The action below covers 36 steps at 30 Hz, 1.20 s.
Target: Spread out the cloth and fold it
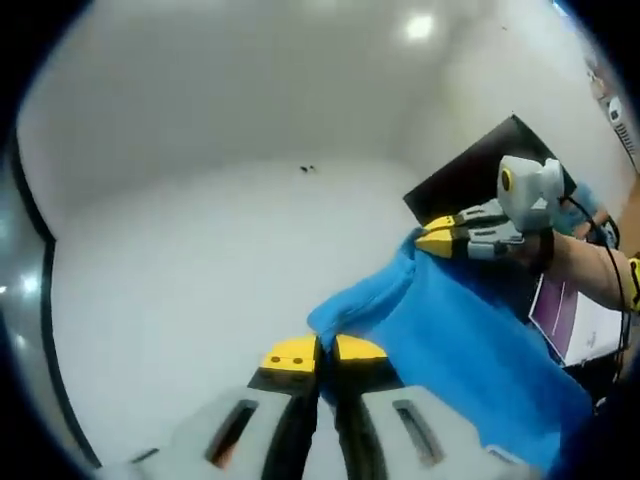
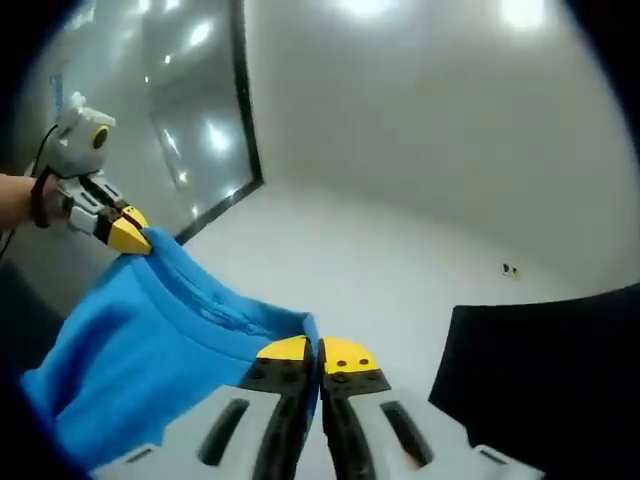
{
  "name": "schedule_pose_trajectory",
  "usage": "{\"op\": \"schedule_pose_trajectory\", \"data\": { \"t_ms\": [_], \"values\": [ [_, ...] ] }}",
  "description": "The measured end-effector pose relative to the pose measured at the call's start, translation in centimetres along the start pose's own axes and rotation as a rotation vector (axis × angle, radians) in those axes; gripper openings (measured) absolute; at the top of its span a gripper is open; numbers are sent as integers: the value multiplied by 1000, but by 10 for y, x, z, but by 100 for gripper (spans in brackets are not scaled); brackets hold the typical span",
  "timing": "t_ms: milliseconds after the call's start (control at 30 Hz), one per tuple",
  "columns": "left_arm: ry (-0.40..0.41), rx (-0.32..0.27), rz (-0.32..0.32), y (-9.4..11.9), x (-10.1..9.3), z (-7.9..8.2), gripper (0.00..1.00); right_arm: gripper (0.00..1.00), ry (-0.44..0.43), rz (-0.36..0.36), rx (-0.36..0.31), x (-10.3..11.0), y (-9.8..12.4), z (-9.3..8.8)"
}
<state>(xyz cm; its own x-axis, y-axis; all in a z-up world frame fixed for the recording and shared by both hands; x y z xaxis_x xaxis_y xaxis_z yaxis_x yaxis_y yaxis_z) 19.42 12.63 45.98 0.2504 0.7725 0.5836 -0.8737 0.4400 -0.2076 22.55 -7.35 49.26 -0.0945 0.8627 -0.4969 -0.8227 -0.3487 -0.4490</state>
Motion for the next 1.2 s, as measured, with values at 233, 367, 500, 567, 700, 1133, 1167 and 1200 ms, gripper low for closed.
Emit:
{"op": "schedule_pose_trajectory", "data": {
  "t_ms": [233, 367, 500, 567, 700, 1133, 1167, 1200],
  "values": [
    [33, 119, -106, -32, -32, -68, 4, 1, -38, 38, 166, 18, -34, -71],
    [102, 184, -153, -39, -41, -114, 4, 1, -58, 122, 220, 45, -56, -110],
    [186, 218, -221, -26, -50, -160, 4, 1, -121, 258, 223, 82, -59, -138],
    [239, 212, -227, -13, -53, -181, 5, 1, -174, 333, 207, 99, -57, -145],
    [380, 192, -251, 21, -74, -226, 5, 1, -301, 494, 179, 147, -48, -170],
    [768, 395, -329, 97, -171, -375, 5, 1, -383, 890, 340, 380, -48, -259],
    [805, 397, -349, 100, -175, -380, 5, 1, -397, 916, 342, 397, -44, -263],
    [834, 418, -363, 104, -177, -389, 6, 1, -408, 940, 355, 413, -41, -270]
  ]
}}
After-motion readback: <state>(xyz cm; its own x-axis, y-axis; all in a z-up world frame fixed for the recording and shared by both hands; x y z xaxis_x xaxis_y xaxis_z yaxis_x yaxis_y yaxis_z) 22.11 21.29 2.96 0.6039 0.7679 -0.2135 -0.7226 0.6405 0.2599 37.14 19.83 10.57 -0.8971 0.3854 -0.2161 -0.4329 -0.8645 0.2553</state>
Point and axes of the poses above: the point that each gripper's makers call its tool centre point, and the gripper's own axes: y roughly backward along the fingers, x roughly to its left, z roughly out of its top, the point moved 3 cm from there along y, roughly backward along the fingers, and after that the axes turned 15 degrees about x, right-handed, at the moved point
